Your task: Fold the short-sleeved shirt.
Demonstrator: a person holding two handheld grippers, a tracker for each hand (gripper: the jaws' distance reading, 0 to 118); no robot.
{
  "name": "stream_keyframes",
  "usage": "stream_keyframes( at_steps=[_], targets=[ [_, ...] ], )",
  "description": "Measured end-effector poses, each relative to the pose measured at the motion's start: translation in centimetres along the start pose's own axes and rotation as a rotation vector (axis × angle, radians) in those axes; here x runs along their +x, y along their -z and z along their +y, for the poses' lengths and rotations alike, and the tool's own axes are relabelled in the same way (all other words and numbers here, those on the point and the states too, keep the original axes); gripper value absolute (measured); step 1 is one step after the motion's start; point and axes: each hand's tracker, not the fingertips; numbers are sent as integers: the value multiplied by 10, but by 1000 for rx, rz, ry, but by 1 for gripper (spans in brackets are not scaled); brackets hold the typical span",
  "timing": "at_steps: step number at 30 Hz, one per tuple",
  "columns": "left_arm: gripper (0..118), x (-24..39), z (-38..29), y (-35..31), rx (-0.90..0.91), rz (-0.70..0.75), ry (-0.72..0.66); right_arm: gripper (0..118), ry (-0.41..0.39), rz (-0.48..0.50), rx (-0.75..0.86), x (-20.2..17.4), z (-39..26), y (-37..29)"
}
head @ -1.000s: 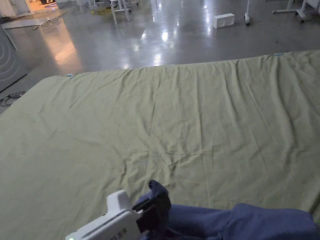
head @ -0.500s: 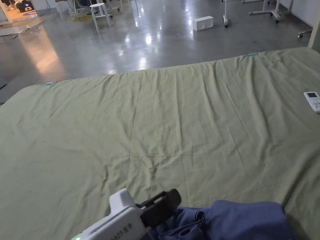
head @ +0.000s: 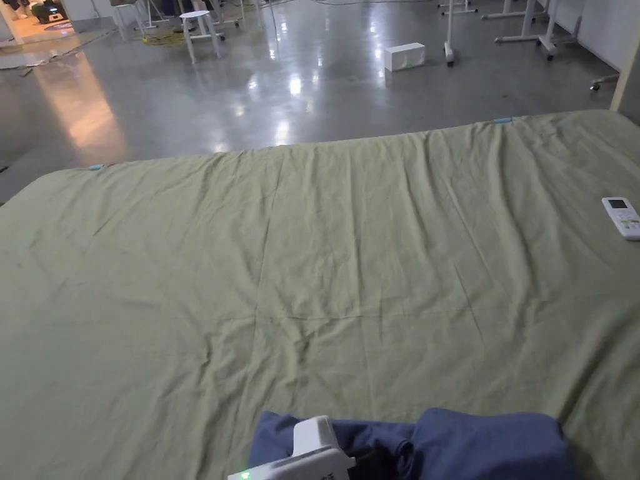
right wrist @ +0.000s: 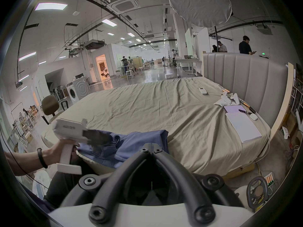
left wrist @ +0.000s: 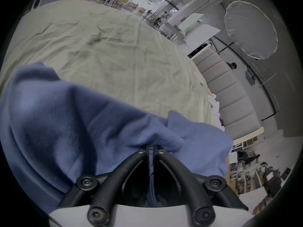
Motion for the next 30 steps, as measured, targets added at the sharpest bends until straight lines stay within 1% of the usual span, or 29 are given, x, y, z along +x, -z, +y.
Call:
stream_keyframes(
  at_steps=[1, 2, 3, 4, 6, 7, 8, 11, 13, 14, 15, 16, 18, 19, 20, 21, 22, 24, 25, 26, 28, 29, 30],
  targets=[
    [50, -4, 7, -18, 77, -40, 18, 0, -1, 6, -2, 1, -1, 1],
    [92, -12, 13, -36, 154, -59, 16, 0, -5, 5, -1, 0, -1, 2],
    [112, -22, 19, -52, 221, -58, -32, 0, -6, 5, 0, -1, 0, 3],
    [116, -38, 27, -67, 260, -75, -100, 0, 0, 16, 1, -1, 0, 6],
    [115, -67, 42, -93, 289, -105, -221, 0, 10, 35, 0, -1, 0, 10],
    [115, -82, 47, -104, 304, -82, -268, 0, 11, 43, -1, -3, 0, 11],
    [116, -96, 51, -113, 289, -57, -287, 0, 12, 53, -5, -4, 0, 13],
    [116, -126, 54, -116, 216, -46, -312, 0, 6, 59, -11, -10, -2, 16],
    [115, -136, 50, -105, 160, -99, -346, 0, -6, 59, -16, -15, -1, 16],
    [114, -137, 47, -95, 134, -125, -377, 0, -12, 63, -16, -17, 0, 16],
    [109, -138, 45, -87, 114, -143, -396, 0, -18, 65, -17, -18, 0, 15],
    [93, -138, 42, -77, 84, -152, -409, 0, -29, 66, -15, -19, 2, 14],
    [11, -131, 36, -61, 58, -160, -417, 0, -45, 57, -11, -20, 3, 11],
    [9, -123, 33, -58, 67, -54, -379, 0, -49, 54, -10, -19, 4, 10],
    [9, -121, 32, -55, 75, -77, -401, 0, -51, 49, -10, -18, 4, 9],
    [9, -123, 31, -54, 106, -131, -452, 0, -52, 43, -9, -17, 4, 8],
    [9, -130, 31, -53, 117, -180, -467, 0, -48, 39, -10, -16, 4, 7],
    [9, -126, 32, -59, 118, -151, -449, 0, -42, 36, -17, -13, 4, 7],
    [9, -125, 32, -66, 141, -126, -420, 0, -42, 32, -18, -12, 3, 6],
    [9, -126, 33, -74, 171, -128, -419, 0, -43, 26, -17, -11, 3, 6],
    [9, -133, 38, -93, 255, -119, -485, 0, -34, 24, -17, -10, 4, 5],
    [9, -141, 43, -105, 286, -178, -549, 0, -24, 26, -14, -10, 4, 5],
    [9, -145, 47, -116, 340, -193, -553, 0, -14, 31, -11, -10, 4, 6]
  ],
)
